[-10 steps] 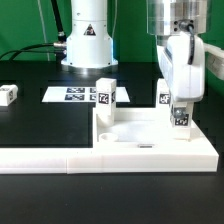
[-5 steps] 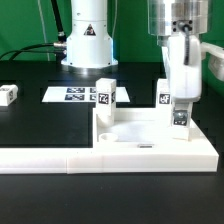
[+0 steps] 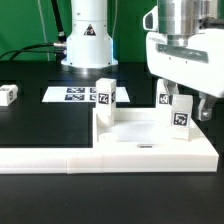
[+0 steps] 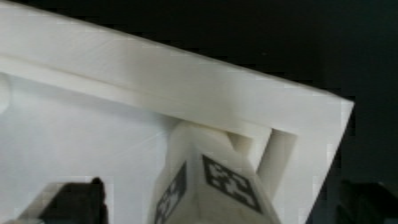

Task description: Assemble square table

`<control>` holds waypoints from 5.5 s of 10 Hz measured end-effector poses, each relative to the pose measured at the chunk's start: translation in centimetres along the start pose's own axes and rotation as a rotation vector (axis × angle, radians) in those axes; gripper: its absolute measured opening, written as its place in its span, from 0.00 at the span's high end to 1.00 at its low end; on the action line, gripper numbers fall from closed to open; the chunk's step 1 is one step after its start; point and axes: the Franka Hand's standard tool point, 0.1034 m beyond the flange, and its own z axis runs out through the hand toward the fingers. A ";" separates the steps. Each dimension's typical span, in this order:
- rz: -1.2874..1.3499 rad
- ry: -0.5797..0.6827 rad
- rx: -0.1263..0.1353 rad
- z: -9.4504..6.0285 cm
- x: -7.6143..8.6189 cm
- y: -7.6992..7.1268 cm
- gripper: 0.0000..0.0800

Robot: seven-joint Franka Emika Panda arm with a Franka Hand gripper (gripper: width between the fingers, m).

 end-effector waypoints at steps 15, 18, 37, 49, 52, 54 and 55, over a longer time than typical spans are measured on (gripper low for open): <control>-0.857 0.016 -0.003 0.0 1.0 0.2 0.64; -0.847 0.016 -0.003 0.0 1.1 0.2 0.64; 0.138 0.001 -0.015 0.3 0.4 0.7 0.22; -0.867 0.010 -0.037 0.0 0.5 0.6 0.19; -1.035 0.014 -0.044 0.0 1.0 0.7 0.19; -1.043 0.013 -0.044 0.1 1.0 0.7 0.33; -1.043 0.013 -0.045 0.1 1.0 0.7 0.55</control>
Offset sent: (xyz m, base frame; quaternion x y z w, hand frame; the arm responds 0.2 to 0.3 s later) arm -0.0039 0.0041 0.0014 -0.0013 -0.0048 -0.2306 0.9730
